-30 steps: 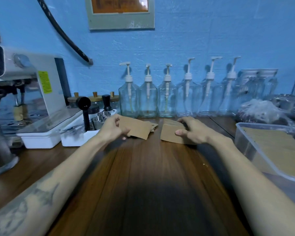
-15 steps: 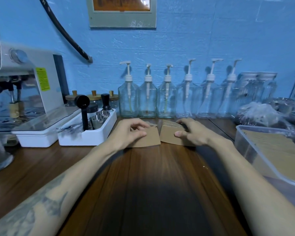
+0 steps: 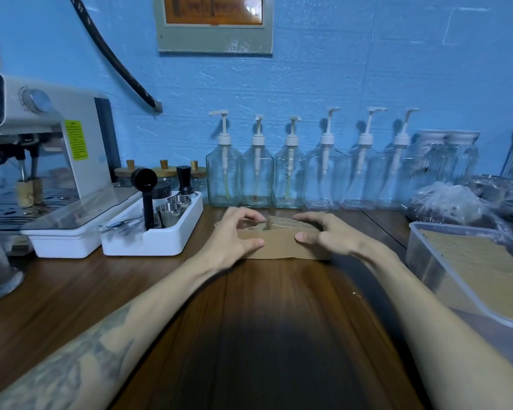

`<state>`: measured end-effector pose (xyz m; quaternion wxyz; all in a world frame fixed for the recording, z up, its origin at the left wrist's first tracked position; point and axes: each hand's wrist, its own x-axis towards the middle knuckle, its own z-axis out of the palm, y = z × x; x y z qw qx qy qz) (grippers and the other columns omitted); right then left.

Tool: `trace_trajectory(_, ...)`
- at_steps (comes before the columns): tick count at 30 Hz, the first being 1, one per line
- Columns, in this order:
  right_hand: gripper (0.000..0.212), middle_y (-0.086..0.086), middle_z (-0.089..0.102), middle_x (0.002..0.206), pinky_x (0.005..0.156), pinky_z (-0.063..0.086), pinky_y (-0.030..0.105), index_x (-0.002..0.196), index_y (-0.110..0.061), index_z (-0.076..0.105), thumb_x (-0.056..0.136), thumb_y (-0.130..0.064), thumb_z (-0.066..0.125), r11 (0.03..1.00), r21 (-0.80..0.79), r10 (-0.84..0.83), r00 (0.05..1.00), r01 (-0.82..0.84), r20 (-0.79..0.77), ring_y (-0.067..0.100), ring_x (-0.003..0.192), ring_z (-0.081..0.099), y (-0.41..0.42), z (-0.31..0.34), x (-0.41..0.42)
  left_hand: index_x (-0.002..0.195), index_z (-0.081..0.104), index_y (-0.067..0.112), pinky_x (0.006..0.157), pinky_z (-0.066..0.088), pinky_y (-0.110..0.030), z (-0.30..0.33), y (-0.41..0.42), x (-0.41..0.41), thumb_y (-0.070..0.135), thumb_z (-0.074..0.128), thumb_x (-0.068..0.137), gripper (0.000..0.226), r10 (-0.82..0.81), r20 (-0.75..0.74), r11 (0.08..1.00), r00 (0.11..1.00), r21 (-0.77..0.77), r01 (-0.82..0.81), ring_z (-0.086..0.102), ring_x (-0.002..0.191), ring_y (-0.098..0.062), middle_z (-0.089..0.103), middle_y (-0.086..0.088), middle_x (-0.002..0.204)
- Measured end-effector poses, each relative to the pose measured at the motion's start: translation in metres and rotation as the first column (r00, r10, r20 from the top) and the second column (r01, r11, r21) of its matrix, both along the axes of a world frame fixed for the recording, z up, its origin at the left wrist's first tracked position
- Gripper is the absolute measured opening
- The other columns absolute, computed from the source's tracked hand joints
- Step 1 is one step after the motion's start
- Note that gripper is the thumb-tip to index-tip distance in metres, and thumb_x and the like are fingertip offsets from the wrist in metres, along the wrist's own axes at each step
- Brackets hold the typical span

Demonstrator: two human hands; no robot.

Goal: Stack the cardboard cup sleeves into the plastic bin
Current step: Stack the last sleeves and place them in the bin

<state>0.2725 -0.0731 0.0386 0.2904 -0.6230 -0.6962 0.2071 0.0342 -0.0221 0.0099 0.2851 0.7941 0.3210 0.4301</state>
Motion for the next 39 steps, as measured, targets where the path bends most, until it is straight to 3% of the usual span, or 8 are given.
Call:
trace_trajectory(3,0.046,-0.005,0.051,0.137,0.084,0.037,0.02,0.135,-0.034,0.055,0.09,-0.031,0.059,1.0,-0.009,0.018,0.998,-0.019,-0.062,0.008,0.114,0.05,-0.001,0.0,-0.003,0.13,0.047,0.024,0.103,0.04,-0.019,-0.004,0.001,0.008,0.012,0.082,0.077,0.065,0.001,0.012,0.998,1.0,-0.065,0.0,0.05,0.129,-0.011,0.044,0.0,0.141)
trace_trajectory(6,0.055,-0.005,0.047,0.141,0.099,0.033,0.031,0.132,-0.037,0.057,0.08,-0.043,0.042,1.0,0.005,-0.004,0.998,0.004,-0.07,0.012,0.125,0.044,-0.002,0.0,-0.009,0.146,0.031,0.027,0.095,0.028,-0.004,-0.007,0.004,0.014,0.021,0.083,0.078,0.086,0.011,-0.017,0.994,1.0,-0.105,-0.013,0.038,0.137,-0.009,0.035,0.003,0.152)
trace_trajectory(11,0.065,-0.004,0.044,0.149,0.104,0.031,0.034,0.138,-0.034,0.054,0.087,-0.074,0.041,0.998,0.052,0.031,0.998,-0.028,-0.046,0.008,0.128,0.042,-0.002,-0.003,-0.023,0.155,0.012,0.034,0.118,0.024,-0.036,-0.012,0.003,0.03,0.035,0.077,0.082,0.098,-0.005,-0.163,0.993,0.987,-0.119,-0.015,0.028,0.145,-0.017,0.025,-0.001,0.16)
trace_trajectory(14,0.069,0.001,0.047,0.138,0.106,0.035,0.035,0.144,-0.027,0.048,0.088,-0.066,0.055,0.996,0.087,0.005,0.997,-0.012,0.078,0.017,0.129,0.045,0.002,-0.007,-0.023,0.156,0.014,0.031,0.114,0.022,-0.029,-0.012,0.005,0.036,0.037,0.075,0.084,0.094,0.011,-0.2,0.996,0.98,-0.083,-0.028,0.027,0.145,-0.019,0.023,-0.002,0.16)
trace_trajectory(17,0.066,0.004,0.051,0.134,0.109,0.038,0.04,0.146,-0.021,0.046,0.09,-0.051,0.064,0.994,0.11,0.002,0.976,-0.026,0.216,0.022,0.127,0.048,0.005,-0.007,-0.02,0.155,0.015,0.027,0.118,0.027,-0.039,-0.014,0.01,0.033,0.037,0.073,0.085,0.091,0.025,-0.207,0.997,0.978,-0.068,-0.04,0.032,0.142,-0.023,0.029,-0.005,0.157)
trace_trajectory(24,0.064,-0.001,0.063,0.129,0.1,0.045,0.032,0.135,-0.02,0.056,0.082,-0.049,0.075,0.992,0.126,-0.028,0.981,0.004,0.191,0.016,0.115,0.058,0.009,-0.003,-0.016,0.149,0.025,0.026,0.106,0.038,-0.028,-0.006,0.027,0.013,0.024,0.084,0.076,0.094,-0.08,-0.145,0.99,0.986,-0.124,0.062,0.049,0.123,-0.013,0.052,0.003,0.129)
trace_trajectory(31,0.064,0.001,0.059,0.136,0.106,0.042,0.036,0.14,-0.018,0.051,0.086,-0.046,0.071,0.99,0.134,-0.082,0.973,0.054,0.215,0.019,0.121,0.055,0.008,-0.002,0.003,0.133,0.053,0.017,0.113,0.036,-0.038,-0.002,0.073,-0.016,0.035,0.069,0.09,0.05,0.242,-0.307,0.969,0.92,0.028,-0.245,0.046,0.129,-0.02,0.047,0.0,0.13)
trace_trajectory(39,0.064,0.002,0.06,0.135,0.101,0.04,0.029,0.141,-0.018,0.049,0.087,-0.045,0.071,0.991,0.117,-0.095,0.966,0.069,0.239,0.02,0.123,0.054,0.012,-0.001,0.01,0.145,0.042,0.018,0.106,0.041,-0.047,-0.007,0.102,0.0,0.064,0.056,0.086,0.075,0.376,-0.551,0.911,0.745,0.072,-0.407,0.042,0.133,-0.029,0.04,-0.008,0.146)
